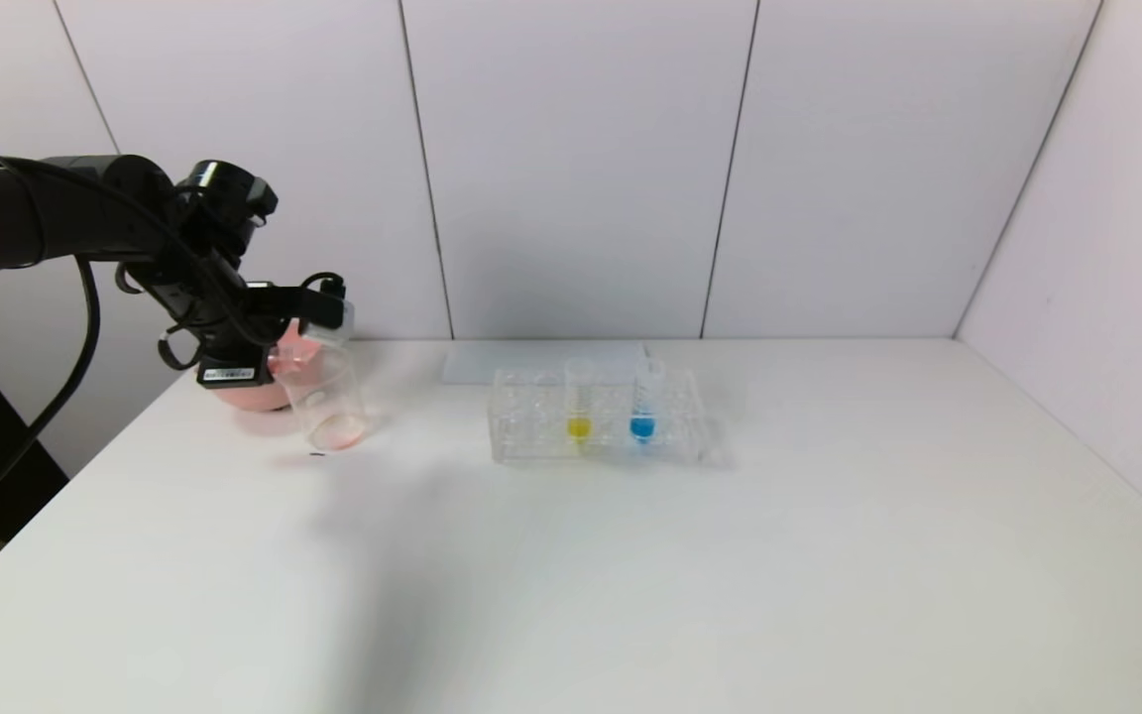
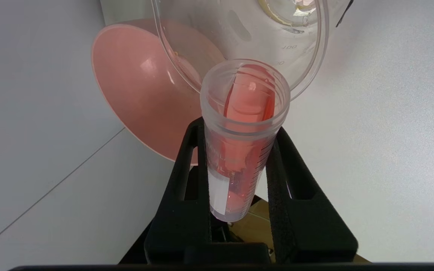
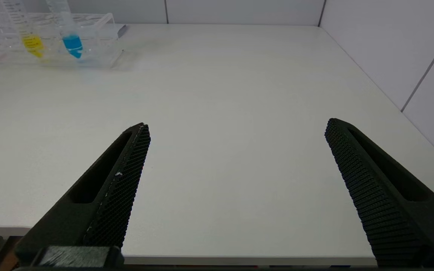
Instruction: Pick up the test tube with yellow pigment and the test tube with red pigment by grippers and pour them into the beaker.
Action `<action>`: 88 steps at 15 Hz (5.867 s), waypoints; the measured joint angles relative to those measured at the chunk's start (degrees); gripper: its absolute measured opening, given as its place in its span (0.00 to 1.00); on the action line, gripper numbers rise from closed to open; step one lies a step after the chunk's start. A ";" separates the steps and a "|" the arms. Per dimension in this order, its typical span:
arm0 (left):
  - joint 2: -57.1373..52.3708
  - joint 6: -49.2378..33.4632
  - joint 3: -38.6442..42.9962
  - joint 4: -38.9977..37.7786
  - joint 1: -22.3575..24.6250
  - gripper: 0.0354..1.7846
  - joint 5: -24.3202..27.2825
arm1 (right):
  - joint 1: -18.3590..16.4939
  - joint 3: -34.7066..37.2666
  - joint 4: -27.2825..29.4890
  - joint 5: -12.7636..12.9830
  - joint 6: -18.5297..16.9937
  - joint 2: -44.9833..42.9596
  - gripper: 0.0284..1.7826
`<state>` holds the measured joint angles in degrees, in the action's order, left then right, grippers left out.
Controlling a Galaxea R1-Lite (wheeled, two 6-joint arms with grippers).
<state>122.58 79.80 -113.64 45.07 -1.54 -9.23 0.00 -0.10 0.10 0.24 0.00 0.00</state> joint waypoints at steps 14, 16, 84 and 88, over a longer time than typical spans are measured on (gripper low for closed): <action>0.99 -0.01 -0.35 -0.78 -0.89 0.23 -5.16 | 0.00 0.00 0.00 0.00 0.00 0.00 0.95; 0.99 -0.01 -0.35 -1.27 -1.11 0.23 -5.24 | 0.00 0.00 0.00 -0.02 -0.02 0.00 0.95; -14.92 -38.92 0.96 -10.56 7.31 0.23 12.97 | 0.00 0.00 0.00 -0.02 0.00 0.00 0.95; -16.43 -58.90 6.69 -18.09 8.03 0.23 14.54 | 0.00 0.00 0.00 0.00 0.00 0.00 0.95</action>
<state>106.14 20.89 -106.95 26.98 6.50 5.32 0.00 -0.10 0.10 0.24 0.00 0.00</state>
